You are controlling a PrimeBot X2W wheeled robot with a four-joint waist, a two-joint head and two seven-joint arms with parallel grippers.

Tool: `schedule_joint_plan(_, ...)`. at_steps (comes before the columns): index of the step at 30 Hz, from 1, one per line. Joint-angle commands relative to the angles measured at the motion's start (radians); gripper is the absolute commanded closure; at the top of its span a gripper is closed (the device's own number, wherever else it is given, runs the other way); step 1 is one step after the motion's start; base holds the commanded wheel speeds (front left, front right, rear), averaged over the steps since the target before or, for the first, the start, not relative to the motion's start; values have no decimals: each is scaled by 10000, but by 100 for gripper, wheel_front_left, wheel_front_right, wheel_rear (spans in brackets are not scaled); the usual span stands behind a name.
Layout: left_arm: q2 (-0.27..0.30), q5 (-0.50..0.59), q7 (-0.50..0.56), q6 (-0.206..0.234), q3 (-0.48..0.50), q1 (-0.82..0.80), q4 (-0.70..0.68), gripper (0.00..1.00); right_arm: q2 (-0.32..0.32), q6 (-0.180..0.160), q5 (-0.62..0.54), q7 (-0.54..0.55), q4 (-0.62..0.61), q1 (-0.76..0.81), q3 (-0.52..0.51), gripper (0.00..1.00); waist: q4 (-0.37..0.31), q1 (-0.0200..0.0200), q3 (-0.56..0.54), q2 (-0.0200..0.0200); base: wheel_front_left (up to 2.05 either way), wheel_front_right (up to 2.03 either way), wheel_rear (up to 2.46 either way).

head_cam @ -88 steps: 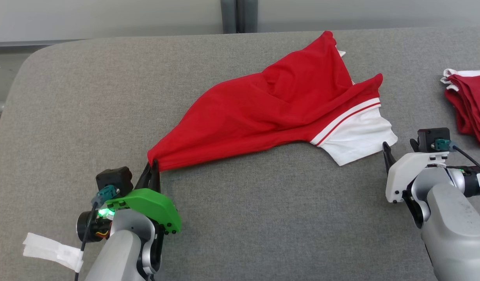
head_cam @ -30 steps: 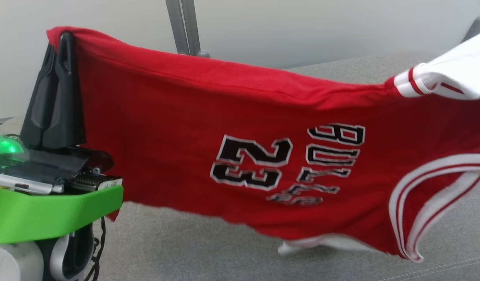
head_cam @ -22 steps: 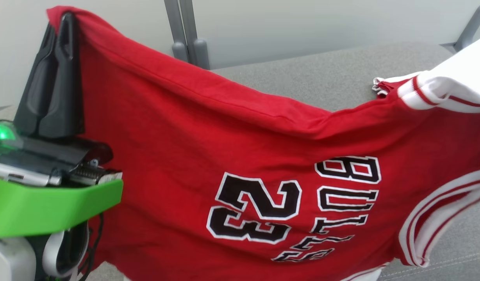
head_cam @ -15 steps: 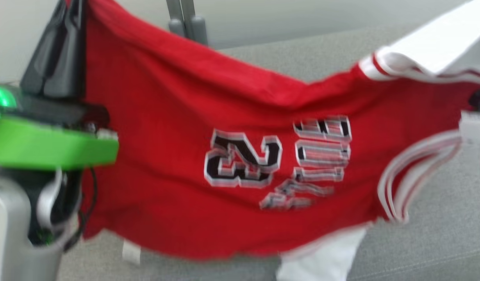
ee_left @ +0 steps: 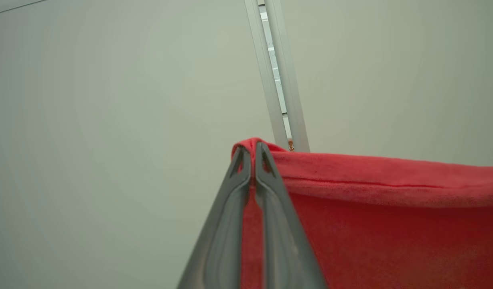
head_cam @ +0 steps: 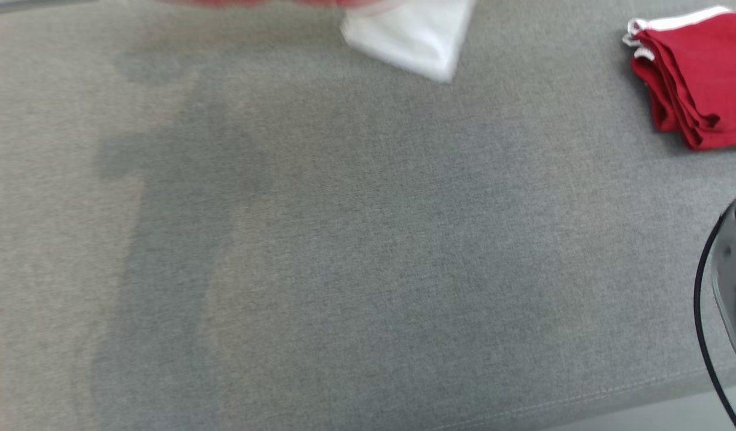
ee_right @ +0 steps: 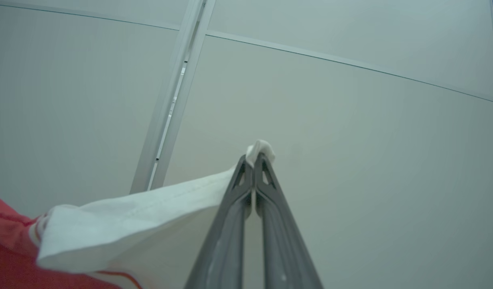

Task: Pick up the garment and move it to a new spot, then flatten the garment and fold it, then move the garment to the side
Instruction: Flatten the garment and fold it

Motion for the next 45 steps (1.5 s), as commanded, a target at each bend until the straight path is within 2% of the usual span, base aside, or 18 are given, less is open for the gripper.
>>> schedule_joint_plan(1,-124,171,-405,33,-65,-515,466,100,287,-13,-269,-184,439,-473,-190,100,-540,-2,795,0,0,0,0)
schedule_joint_plan(5,-185,522,-1503,-58,-247,-1406,2052,100,969,-13,-621,-382,1371,-1061,-265,100,-769,-2,1468,0,0,0,0)
schedule_joint_plan(12,136,206,-2562,-251,78,-1321,4125,100,1181,-13,440,-395,513,166,1130,100,-1042,-2,2749,0,0,0,0)
schedule_joint_plan(15,207,-65,-2817,-313,366,-1073,4600,100,1176,-13,809,-397,16,897,1586,100,-1061,-2,3100,0,0,0,0)
schedule_joint_plan(19,94,-417,-2999,-671,604,-599,4823,100,1174,-13,1042,-400,-688,1893,1725,100,-980,-2,3264,0,0,0,0)
schedule_joint_plan(23,-43,-887,-3067,-992,1048,-88,4295,100,1087,-13,1265,-399,-1379,2804,1669,100,-811,-2,3209,0,0,0,0)
schedule_joint_plan(28,-350,-1349,-3056,-1252,1682,1306,3067,100,848,-13,1930,-397,-2168,4166,1453,100,-519,-2,2779,0,0,0,0)
schedule_joint_plan(36,-932,-2041,-3050,-1384,2185,4981,705,100,391,-13,2875,-397,-3062,7072,1028,100,114,-2,1368,0,0,0,0)
schedule_joint_plan(45,-1853,-2158,-3051,-1395,2334,9261,-1044,100,492,-13,3840,-398,-3797,10790,149,100,569,-2,-447,0,0,0,0)
